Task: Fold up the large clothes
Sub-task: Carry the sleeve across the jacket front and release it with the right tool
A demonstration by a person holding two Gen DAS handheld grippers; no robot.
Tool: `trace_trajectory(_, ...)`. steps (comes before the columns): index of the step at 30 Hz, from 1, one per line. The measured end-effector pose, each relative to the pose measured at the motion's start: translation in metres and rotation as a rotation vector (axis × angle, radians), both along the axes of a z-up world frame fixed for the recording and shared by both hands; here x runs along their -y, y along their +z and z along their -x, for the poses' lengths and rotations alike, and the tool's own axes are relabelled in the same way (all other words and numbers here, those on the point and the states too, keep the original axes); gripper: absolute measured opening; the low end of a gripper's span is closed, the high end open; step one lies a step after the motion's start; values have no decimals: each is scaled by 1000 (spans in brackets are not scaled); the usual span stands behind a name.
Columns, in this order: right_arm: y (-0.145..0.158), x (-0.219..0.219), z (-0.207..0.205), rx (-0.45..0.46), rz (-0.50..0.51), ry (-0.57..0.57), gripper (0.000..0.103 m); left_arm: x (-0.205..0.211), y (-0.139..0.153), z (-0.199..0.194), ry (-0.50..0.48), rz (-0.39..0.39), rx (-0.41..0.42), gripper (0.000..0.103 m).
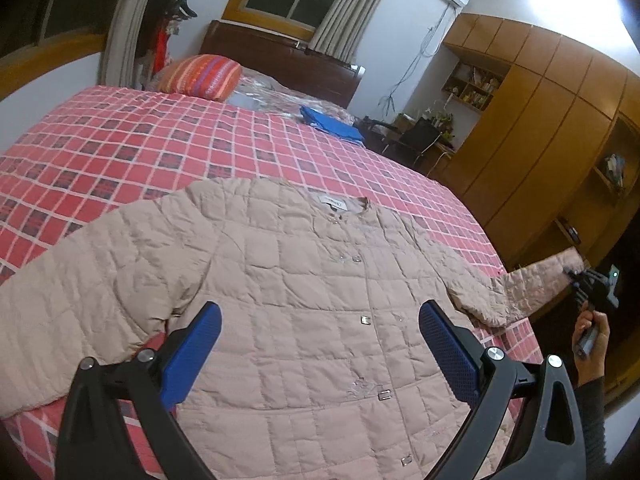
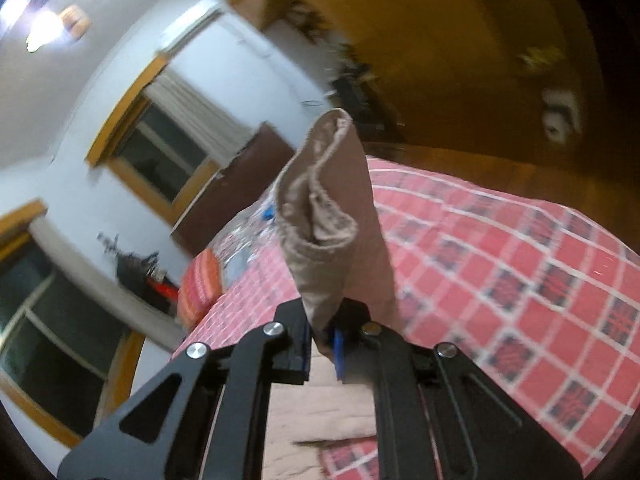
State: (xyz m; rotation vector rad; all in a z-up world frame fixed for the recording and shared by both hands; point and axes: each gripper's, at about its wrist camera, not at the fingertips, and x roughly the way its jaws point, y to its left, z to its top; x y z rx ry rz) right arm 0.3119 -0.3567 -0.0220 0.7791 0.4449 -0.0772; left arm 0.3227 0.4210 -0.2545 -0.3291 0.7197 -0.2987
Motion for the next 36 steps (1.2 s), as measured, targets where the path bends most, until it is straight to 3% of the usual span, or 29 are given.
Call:
trace_trajectory(7, 31, -118, -29, 33, 152, 198, 7, -16, 8, -6, 10, 43, 2, 99)
trace_trajectory(13, 28, -209, -50, 20, 267, 334, 7, -16, 10, -14, -5, 73, 0, 99)
trace_trajectory(17, 8, -267, -62, -27, 379, 417, 7, -13, 10, -25, -18, 82, -4, 99)
trace_trajectory(21, -34, -314, -82, -113, 456, 495, 7, -2, 8, -39, -45, 85, -9, 99)
trace_trajectory(27, -91, -370, -102, -218, 552, 598, 9, 25, -9, -81, -116, 119, -85, 99)
trace_trajectory(30, -112, -382, -104, -261, 568, 645, 16, 37, -21, -104, -163, 174, -138, 99)
trace_trajectory(32, -122, -387, -104, -287, 562, 678, 27, 46, -32, -120, -178, 207, -178, 99)
trace_trajectory(34, -127, -390, -99, -298, 549, 701, 58, 57, -49, -140, -207, 266, -246, 99)
trace_trajectory(36, -128, -383, -92, -280, 555, 704, 67, 69, -68, -158, -219, 316, -319, 99)
